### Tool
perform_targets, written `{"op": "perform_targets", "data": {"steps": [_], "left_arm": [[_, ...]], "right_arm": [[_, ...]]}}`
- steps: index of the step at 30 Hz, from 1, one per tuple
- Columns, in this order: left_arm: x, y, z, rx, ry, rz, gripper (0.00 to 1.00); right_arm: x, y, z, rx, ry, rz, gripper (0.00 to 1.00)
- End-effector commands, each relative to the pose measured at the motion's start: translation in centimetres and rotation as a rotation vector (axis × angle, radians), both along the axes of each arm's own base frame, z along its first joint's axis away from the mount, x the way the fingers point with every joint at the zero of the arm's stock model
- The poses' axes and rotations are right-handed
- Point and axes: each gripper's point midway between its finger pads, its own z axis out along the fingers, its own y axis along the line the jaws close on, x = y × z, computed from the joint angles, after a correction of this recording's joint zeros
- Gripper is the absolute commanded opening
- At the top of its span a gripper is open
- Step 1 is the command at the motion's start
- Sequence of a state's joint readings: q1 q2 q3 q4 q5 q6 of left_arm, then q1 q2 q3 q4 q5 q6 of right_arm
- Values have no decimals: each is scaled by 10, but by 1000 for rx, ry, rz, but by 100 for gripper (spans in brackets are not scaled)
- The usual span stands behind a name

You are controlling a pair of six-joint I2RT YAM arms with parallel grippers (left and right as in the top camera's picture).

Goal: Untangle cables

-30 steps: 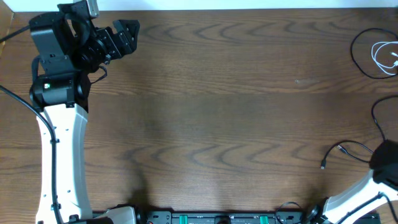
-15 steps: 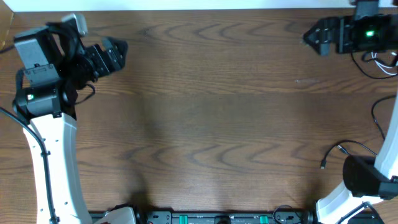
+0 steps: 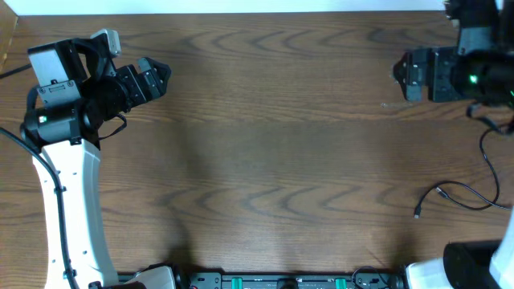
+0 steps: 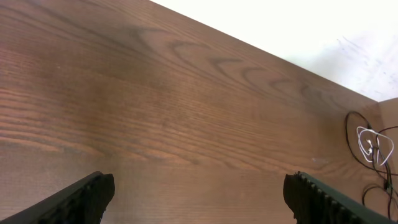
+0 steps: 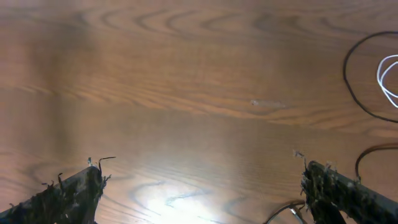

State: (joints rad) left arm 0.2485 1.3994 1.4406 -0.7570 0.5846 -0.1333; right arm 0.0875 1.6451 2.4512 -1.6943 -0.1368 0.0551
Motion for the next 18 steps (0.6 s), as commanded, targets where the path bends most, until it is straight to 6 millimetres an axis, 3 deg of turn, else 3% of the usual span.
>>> {"op": "perform_targets", "data": {"steps": [1,7,18], "left_arm": [[0,1,-7,4,15,-1,91],[0,1,-7,4,15,-1,91],[0,1,-7,4,15,-1,91]], "right_arm": [[-20,-2,20,41,-54,-51,99],[-42,19,37,171,-81,6,99],[-45,19,39,175,-90,9,99]]}}
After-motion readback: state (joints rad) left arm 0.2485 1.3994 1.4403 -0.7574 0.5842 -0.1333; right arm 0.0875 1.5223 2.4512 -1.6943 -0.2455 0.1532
